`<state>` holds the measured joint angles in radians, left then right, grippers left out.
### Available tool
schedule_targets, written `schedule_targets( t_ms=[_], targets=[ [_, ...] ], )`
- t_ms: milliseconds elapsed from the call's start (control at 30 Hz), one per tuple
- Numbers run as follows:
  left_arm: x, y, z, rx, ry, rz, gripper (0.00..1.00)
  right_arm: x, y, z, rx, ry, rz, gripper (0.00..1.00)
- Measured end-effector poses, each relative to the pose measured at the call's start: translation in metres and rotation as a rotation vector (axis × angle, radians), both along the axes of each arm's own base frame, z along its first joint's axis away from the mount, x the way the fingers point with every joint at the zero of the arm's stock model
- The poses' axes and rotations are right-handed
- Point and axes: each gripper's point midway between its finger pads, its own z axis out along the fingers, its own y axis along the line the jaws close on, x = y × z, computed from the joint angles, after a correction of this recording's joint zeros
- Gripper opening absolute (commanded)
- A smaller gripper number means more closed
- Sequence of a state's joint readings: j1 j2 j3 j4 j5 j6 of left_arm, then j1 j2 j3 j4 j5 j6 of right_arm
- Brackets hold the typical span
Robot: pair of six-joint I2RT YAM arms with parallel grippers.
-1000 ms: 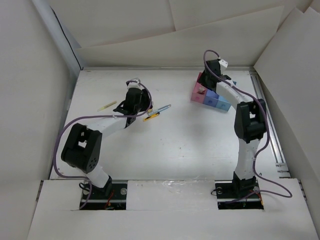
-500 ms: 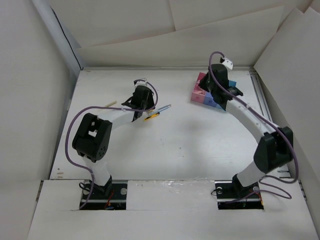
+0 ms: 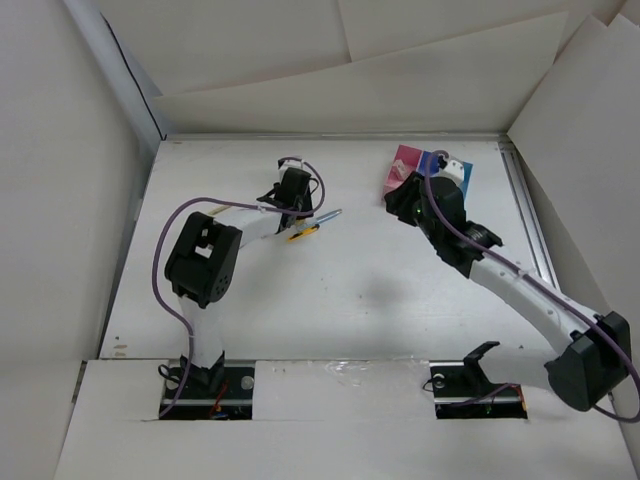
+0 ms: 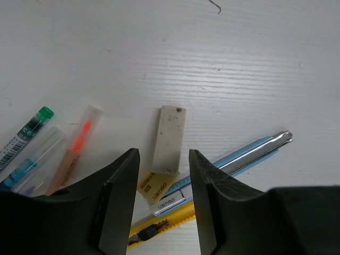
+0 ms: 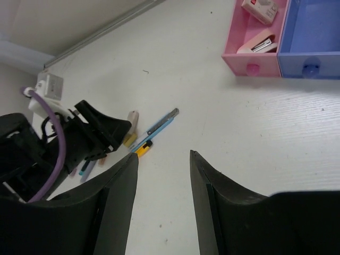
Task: Sort the stationery into containers
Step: Pick up the stationery from the center of the board.
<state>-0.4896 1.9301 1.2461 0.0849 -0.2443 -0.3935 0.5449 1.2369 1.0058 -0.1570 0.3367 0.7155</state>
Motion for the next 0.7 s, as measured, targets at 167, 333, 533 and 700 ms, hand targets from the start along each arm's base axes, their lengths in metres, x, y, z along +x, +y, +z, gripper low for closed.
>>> schedule_targets(
  t_ms=[167,333,533,700],
  targets=[
    [-0.003,0.004,-0.017,0.032,0.037,0.006,0.32,-0.015,-0.009,0.016,0.029,-0.047,0.0,0.5],
    [-0.004,0.004,-0.02,0.045,0.046,0.008,0.26,-0.021,-0.013,0.023,0.042,-0.073,-0.003,0.51],
    [-0.003,0.004,-0.019,0.051,0.043,0.01,0.1,-0.024,-0.015,0.002,0.018,-0.034,-0.002,0.51],
    [-0.002,0.004,-0.017,0.056,0.035,0.014,0.06,-0.026,-0.017,-0.003,0.013,-0.027,-0.004,0.51]
  ],
)
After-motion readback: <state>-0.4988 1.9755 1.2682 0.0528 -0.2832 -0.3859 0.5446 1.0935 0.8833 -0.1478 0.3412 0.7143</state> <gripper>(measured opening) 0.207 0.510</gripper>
